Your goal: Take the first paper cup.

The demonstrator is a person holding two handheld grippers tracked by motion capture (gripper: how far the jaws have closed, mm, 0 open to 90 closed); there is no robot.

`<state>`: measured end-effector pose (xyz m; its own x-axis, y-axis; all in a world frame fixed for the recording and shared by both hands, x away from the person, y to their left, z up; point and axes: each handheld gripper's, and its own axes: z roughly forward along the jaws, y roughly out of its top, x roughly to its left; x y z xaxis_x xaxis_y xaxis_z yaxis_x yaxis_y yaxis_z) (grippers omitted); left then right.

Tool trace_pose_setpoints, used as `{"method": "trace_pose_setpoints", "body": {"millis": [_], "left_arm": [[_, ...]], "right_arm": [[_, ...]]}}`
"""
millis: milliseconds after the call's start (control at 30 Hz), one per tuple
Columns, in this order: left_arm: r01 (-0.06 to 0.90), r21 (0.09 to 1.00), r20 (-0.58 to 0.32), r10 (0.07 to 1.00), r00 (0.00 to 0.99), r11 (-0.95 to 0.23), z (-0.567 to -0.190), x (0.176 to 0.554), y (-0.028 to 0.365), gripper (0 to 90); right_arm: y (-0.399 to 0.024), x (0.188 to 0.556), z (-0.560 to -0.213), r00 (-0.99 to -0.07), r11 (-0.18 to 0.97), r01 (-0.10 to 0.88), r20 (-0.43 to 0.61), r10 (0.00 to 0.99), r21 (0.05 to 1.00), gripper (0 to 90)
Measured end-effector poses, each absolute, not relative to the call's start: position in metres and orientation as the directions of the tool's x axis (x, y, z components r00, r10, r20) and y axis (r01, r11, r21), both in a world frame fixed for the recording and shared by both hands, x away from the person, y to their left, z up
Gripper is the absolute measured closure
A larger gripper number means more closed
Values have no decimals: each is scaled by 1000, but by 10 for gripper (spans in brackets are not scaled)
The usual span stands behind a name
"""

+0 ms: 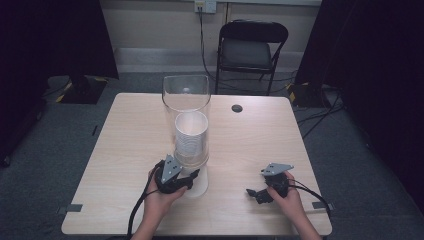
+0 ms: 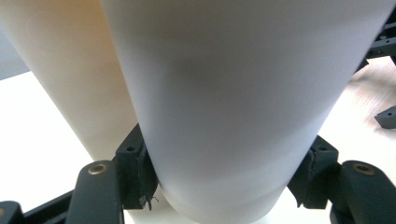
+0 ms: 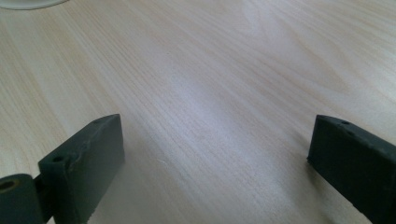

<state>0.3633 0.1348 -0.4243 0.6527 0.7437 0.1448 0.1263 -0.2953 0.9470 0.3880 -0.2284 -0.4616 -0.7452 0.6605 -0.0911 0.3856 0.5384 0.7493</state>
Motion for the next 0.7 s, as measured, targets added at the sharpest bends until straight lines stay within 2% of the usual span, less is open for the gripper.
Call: {"method": "trace_pose_setpoints", "body": {"millis": [700], "left_arm": [[110, 939, 181, 740, 647, -326, -425, 362, 135, 363]], "right_arm": [[-228, 388, -462, -745, 538, 385, -91, 660, 749, 31]]}}
